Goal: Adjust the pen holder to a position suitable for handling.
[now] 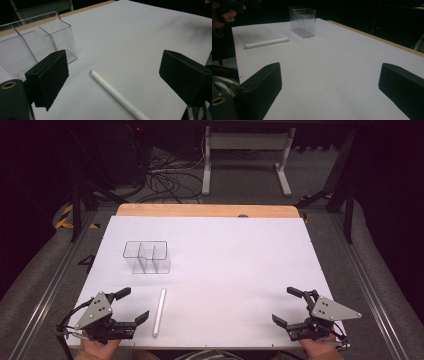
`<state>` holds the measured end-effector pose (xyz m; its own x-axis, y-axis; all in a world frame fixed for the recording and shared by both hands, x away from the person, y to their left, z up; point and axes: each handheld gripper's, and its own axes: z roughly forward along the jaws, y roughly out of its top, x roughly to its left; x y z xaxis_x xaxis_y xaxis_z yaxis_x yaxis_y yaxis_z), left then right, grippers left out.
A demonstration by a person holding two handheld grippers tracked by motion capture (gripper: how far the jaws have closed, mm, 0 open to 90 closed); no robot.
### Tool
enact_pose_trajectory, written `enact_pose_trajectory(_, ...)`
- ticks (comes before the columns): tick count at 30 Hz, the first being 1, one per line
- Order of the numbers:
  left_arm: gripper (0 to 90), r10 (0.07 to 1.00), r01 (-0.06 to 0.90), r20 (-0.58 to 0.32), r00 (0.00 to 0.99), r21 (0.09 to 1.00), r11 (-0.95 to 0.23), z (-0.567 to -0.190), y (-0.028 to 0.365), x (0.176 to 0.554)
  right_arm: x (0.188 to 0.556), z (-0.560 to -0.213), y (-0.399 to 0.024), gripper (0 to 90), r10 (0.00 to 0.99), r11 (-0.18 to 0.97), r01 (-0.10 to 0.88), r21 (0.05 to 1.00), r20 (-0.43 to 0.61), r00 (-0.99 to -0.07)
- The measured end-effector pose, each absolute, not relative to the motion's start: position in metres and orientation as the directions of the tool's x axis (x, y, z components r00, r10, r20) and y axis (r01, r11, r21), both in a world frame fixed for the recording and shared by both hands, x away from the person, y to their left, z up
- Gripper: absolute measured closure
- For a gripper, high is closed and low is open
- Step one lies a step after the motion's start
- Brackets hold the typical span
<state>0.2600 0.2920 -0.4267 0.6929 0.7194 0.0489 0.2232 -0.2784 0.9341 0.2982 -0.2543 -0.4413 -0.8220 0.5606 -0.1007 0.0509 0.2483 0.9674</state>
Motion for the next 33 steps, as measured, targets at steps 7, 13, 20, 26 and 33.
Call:
enact_pose_trajectory(7, 9.6, 0.72, 0.219, 0.055, 0.692, 0.934, -0.281, -0.426, 0.292, 0.259, 0.298, -0.441, -0.255, 5.3, 0.56, 0.241, 0.05, 0.969, -0.097, -0.823)
enact_pose_trajectory(13, 9.5, 0.721, 0.218, 0.054, 0.69, 0.935, -0.279, -0.426, 0.292, 0.259, 0.298, -0.441, -0.254, 5.4, 0.56, 0.242, 0.051, 0.969, -0.097, -0.823)
enact_pose_trajectory(20, 6.8, 0.714, 0.225, 0.039, 0.699, 0.936, -0.272, -0.425, 0.29, 0.261, 0.298, -0.441, -0.254, 5.3, 0.559, 0.241, 0.051, 0.969, -0.096, -0.823)
enact_pose_trajectory(26, 6.1, 0.673, 0.224, 0.033, 0.739, 0.93, -0.292, -0.416, 0.288, 0.272, 0.299, -0.442, -0.254, 5.3, 0.557, 0.243, 0.051, 0.969, -0.096, -0.825)
enact_pose_trajectory(33, 7.9, 0.671, 0.224, 0.035, 0.741, 0.929, -0.295, -0.405, 0.289, 0.284, 0.3, -0.442, -0.253, 5.3, 0.553, 0.238, 0.051, 0.97, -0.093, -0.828)
